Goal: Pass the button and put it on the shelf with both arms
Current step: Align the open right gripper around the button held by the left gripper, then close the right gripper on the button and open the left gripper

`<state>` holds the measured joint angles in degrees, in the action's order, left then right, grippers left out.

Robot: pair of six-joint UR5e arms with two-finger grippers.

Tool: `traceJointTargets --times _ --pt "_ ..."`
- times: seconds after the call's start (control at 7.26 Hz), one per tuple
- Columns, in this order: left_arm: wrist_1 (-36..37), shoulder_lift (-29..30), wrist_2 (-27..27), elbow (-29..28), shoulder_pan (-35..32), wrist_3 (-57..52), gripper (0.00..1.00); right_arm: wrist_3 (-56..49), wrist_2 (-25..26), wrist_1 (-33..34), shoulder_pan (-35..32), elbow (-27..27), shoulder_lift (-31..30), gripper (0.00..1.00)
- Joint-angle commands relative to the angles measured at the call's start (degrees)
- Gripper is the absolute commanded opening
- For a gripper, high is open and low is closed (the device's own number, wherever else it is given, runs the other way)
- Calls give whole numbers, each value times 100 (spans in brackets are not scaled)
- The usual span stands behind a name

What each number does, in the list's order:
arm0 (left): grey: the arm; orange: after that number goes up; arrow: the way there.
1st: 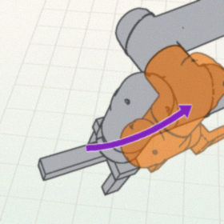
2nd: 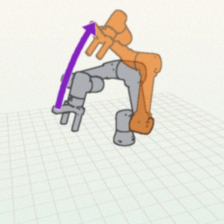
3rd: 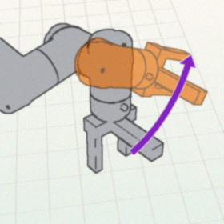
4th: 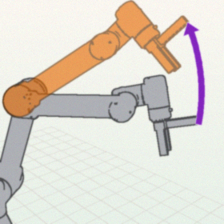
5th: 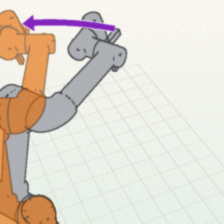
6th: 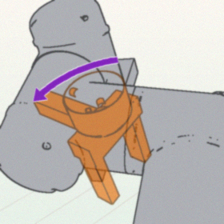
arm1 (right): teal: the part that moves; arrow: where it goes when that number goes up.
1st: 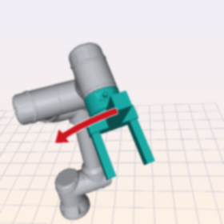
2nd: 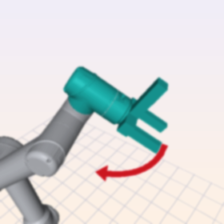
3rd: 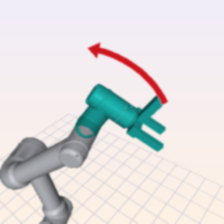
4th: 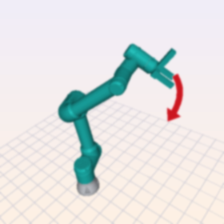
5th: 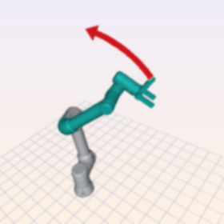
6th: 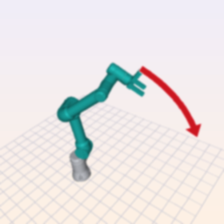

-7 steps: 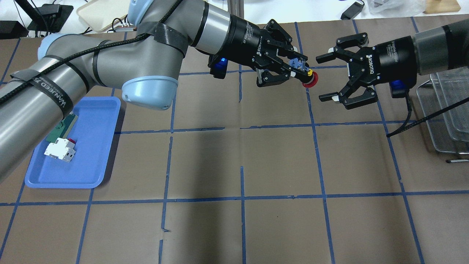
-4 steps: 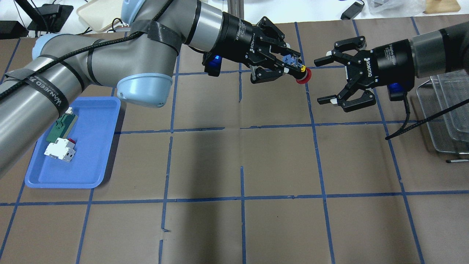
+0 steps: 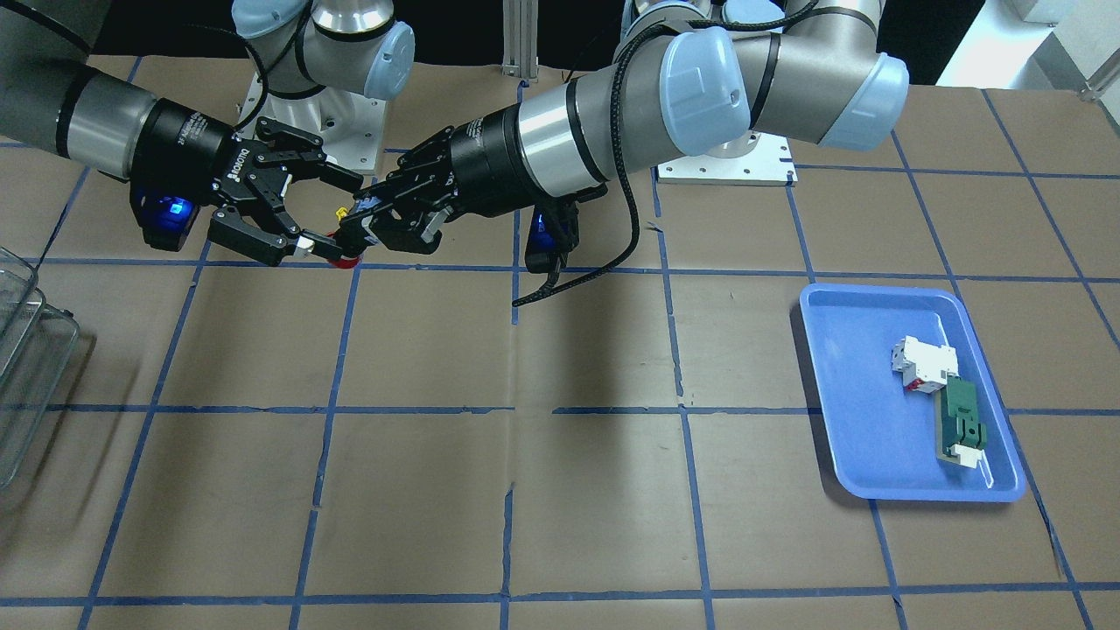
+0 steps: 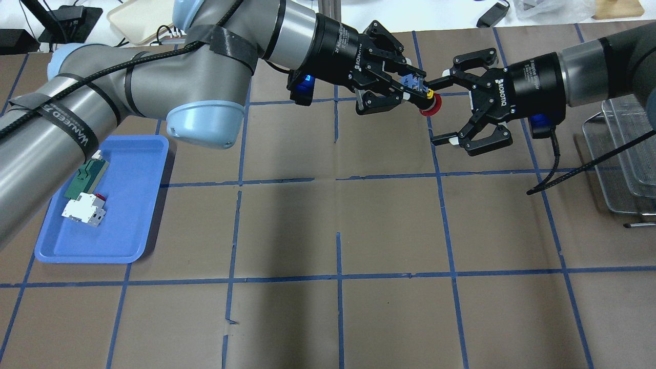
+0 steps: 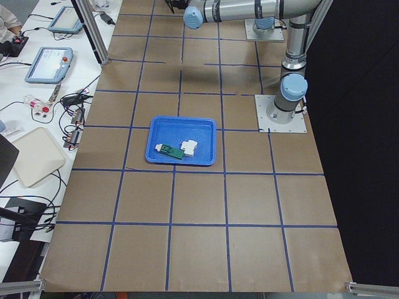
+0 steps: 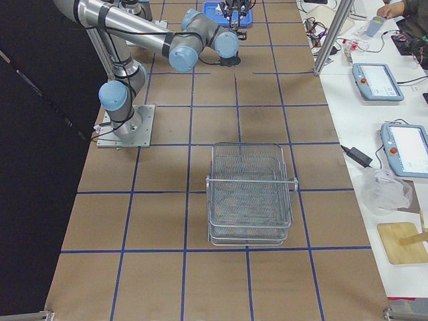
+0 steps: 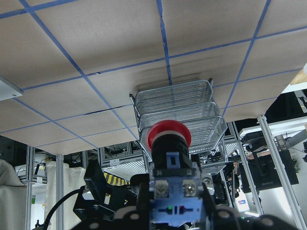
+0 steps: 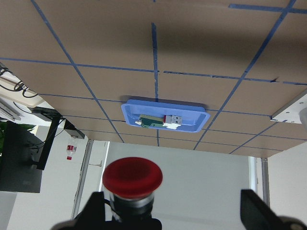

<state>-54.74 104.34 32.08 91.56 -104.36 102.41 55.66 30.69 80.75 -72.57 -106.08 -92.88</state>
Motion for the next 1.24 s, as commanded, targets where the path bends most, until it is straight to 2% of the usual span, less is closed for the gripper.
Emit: traceJointTargets --times 0.0,0.14,0.41,0.55,0.69,0.83,0.96,1.1 --pt "7 8 -17 -24 -14 69 0 24 -28 2 -47 -43 7 100" --pt "7 -1 -17 -32 -23 78 0 24 33 2 -47 -61 16 100" --pt "7 -141 -26 20 -58 113 0 24 34 -6 -47 -53 7 93" --pt "7 -133 -17 46 -75 130 0 24 16 -6 -47 -44 7 79" --pt "16 -142 -17 64 -75 131 0 33 -27 -6 -47 -9 7 60" --pt "7 -168 -26 73 -84 139 0 42 -36 -6 -47 9 -11 60" --pt "7 -159 -26 73 -84 131 0 42 -28 -15 -47 0 15 53" --pt "7 -159 -26 73 -93 131 0 33 -28 -15 -38 0 16 31"
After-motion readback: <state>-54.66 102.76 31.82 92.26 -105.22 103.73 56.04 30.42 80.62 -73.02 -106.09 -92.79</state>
